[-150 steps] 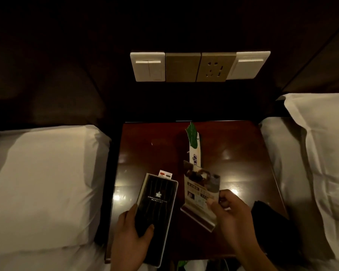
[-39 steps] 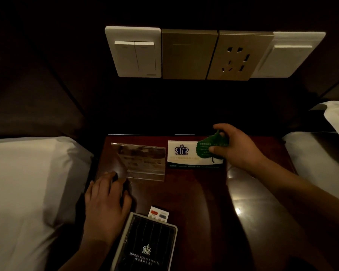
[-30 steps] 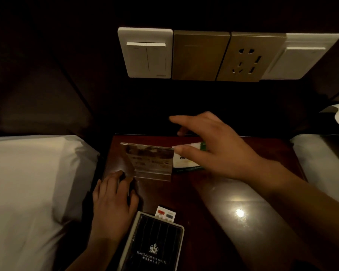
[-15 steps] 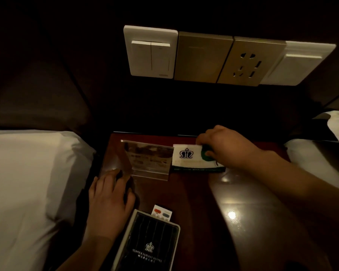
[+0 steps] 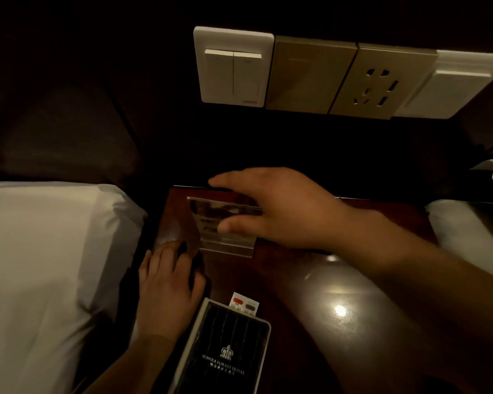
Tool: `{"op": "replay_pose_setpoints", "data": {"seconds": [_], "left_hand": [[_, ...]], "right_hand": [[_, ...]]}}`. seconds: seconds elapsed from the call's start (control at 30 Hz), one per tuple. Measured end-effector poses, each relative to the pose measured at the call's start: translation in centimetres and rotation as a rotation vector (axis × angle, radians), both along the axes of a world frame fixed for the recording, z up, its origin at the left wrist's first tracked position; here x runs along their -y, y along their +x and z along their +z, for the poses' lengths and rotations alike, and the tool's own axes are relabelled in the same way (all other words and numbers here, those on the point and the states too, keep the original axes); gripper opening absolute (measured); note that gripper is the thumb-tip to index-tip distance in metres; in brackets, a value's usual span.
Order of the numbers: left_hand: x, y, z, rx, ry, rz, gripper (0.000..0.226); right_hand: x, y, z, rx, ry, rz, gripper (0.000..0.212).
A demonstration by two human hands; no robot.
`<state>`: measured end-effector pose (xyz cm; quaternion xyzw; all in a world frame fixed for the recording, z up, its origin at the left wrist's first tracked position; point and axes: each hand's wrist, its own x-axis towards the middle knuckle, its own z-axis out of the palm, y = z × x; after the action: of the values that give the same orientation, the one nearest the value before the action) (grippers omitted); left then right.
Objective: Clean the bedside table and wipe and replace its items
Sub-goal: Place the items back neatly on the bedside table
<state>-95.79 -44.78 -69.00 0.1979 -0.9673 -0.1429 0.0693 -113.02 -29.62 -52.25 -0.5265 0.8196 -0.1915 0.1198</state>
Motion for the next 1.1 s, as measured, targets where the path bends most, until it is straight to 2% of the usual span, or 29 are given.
{"op": "replay_pose_setpoints", "data": {"seconds": [0.07,0.23,0.4,0.47,0.57,0.67,0.77,0.83,0.9,0.93,1.0,1.07,1.1], "left_hand": [[-0.1,0.1,-0.1,-0.026,-0.001,0.002,0.042],[-0.3,-0.5,0.1,-0.07,0.039,0.013,0.037],[-0.1,0.0,0.3,-0.094,0.089,0.034,0.037],[0.1,0.1,0.3,-0.111,0.115,0.026,0.042],[0.3,0.3,0.3,-0.153,0.178,-0.008,0.057],[0.4,0.4,0.0,-0.207,0.195,-0.02,0.058],[0.4,0.1,-0.3,-0.226,0.199,0.031,0.047],[0.4,0.0,-0.4,-0.245,0.157,0.066,0.038],[0.4,0.3,-0.7,-0.253,0.105,0.082,0.034],[0.5,0.3,-0.7,-0.262,0.097,0.084,0.033],[0.4,0.1,-0.7,-0.275,0.114,0.095,0.032],[0.2,-0.2,-0.4,-0.276,0.133,0.119,0.035],[0.2,-0.2,-0.4,-0.28,0.136,0.127,0.037]], "right_hand": [[1.0,0.3,-0.6,-0.099,0.063,0.036,0.059],[1.4,0.6,-1.4,-0.124,0.005,0.028,0.058],[3.1,1.2,-2.3,-0.17,0.04,-0.162,0.027],[3.5,1.5,-1.9,-0.098,0.015,-0.213,0.031],[3.8,1.7,-0.8,0.0,0.048,-0.238,0.049],[4.4,2.0,0.1,0.171,0.036,-0.276,0.057],[5.0,2.8,0.4,0.271,0.027,-0.267,0.057],[5.0,3.3,0.1,0.303,0.016,-0.209,0.049],[4.2,3.3,-0.6,0.4,-0.08,-0.226,0.041],[3.6,2.9,-1.1,0.413,-0.176,-0.282,0.041],[2.2,1.4,-2.4,0.298,-0.325,-0.426,0.039],[1.6,0.3,-3.9,0.264,-0.337,-0.519,0.046],[1.8,0.0,-4.6,0.342,-0.315,-0.531,0.053]]}}
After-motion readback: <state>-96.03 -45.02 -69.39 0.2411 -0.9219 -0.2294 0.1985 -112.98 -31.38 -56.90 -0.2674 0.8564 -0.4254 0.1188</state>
